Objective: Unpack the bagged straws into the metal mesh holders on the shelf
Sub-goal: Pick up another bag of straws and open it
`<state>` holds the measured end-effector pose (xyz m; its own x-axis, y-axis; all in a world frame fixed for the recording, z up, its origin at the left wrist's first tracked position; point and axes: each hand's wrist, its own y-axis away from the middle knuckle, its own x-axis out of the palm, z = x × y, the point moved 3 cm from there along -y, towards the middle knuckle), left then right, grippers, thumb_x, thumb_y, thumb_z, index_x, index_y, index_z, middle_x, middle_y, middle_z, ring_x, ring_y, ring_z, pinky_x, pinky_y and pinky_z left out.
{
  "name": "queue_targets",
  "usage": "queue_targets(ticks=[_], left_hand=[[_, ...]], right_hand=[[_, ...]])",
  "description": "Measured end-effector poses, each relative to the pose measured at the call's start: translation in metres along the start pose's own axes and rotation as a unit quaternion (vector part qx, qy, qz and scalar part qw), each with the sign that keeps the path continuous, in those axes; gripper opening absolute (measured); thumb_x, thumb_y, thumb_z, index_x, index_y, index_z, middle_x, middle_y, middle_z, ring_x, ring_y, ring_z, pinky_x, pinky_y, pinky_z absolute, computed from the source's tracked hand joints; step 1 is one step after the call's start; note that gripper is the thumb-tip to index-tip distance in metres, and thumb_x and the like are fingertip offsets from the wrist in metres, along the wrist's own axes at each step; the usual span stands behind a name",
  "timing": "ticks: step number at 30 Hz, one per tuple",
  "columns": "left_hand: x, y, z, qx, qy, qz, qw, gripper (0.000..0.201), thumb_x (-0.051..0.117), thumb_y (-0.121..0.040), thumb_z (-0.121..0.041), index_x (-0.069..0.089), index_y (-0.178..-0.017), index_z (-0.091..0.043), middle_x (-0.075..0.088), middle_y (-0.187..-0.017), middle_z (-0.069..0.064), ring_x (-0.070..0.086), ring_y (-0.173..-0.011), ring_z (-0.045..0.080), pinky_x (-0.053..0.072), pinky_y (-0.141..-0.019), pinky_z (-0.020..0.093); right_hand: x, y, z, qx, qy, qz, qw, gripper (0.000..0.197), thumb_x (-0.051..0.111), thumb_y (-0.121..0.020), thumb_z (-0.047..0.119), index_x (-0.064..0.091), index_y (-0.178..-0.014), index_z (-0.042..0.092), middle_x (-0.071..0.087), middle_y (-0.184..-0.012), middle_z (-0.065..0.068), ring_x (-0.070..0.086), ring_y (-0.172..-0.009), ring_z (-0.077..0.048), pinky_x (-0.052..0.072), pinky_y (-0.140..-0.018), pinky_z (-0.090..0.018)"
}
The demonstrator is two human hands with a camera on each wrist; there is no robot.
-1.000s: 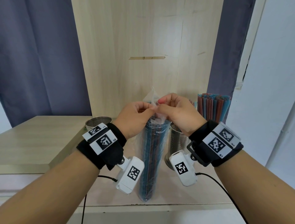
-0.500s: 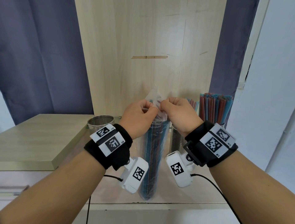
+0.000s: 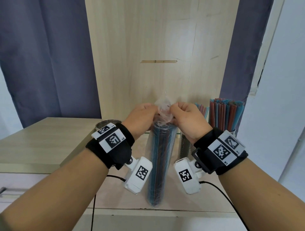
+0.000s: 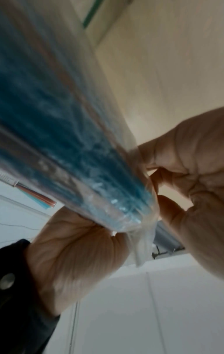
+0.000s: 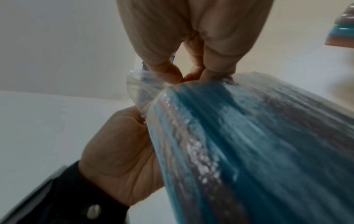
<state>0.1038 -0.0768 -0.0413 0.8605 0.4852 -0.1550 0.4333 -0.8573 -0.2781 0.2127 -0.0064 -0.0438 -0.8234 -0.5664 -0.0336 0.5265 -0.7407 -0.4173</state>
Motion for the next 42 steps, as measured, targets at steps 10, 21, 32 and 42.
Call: queue_targets(ticks=[10, 21, 32, 42], left_hand=[[-0.002, -0.003, -0.003, 0.058, -0.093, -0.047, 0.993, 0.029, 0.057, -0.095, -0.021, 0.06, -0.067, -0.014, 0.061, -0.065, 0.003, 0.054, -0.06, 0.016, 0.043, -0.06, 0.027], [-0.009, 0.0, -0.004, 0.119, -0.097, -0.104, 0.983, 0.019, 0.058, -0.092, -0.009, 0.051, -0.084, -0.025, 0.058, -0.079, 0.001, 0.053, -0.068, 0.013, 0.045, -0.067, 0.028], [-0.009, 0.008, -0.033, 0.069, -0.328, -0.015, 0.942, 0.014, 0.062, -0.085, -0.027, 0.076, -0.088, -0.028, 0.068, -0.075, -0.009, 0.066, -0.076, 0.01, 0.048, -0.066, 0.02], [-0.005, 0.001, -0.029, -0.021, -0.377, 0.083, 0.922, 0.059, 0.055, -0.088, -0.018, 0.043, -0.145, -0.026, 0.047, -0.146, 0.002, 0.047, -0.131, 0.018, 0.035, -0.098, 0.022]], right_hand=[[-0.003, -0.002, 0.01, -0.017, 0.031, 0.01, 0.999, 0.02, 0.064, -0.087, -0.001, 0.053, -0.089, 0.015, 0.061, -0.072, -0.006, 0.057, -0.054, -0.011, 0.045, -0.052, -0.023], [-0.005, -0.002, 0.023, -0.055, 0.113, 0.028, 0.992, 0.024, 0.042, -0.091, -0.006, 0.054, -0.091, 0.015, 0.049, -0.065, 0.0, 0.046, -0.044, -0.003, 0.038, -0.044, -0.019], [-0.008, -0.001, 0.031, 0.022, 0.292, 0.09, 0.952, 0.047, 0.057, -0.091, 0.011, 0.053, -0.138, 0.01, 0.063, -0.116, -0.002, 0.062, -0.097, -0.009, 0.046, -0.081, -0.019], [-0.016, -0.009, 0.014, 0.007, 0.379, 0.032, 0.925, 0.038, 0.054, -0.089, 0.022, 0.063, -0.122, 0.036, 0.055, -0.127, -0.006, 0.058, -0.089, -0.018, 0.043, -0.068, -0.018]])
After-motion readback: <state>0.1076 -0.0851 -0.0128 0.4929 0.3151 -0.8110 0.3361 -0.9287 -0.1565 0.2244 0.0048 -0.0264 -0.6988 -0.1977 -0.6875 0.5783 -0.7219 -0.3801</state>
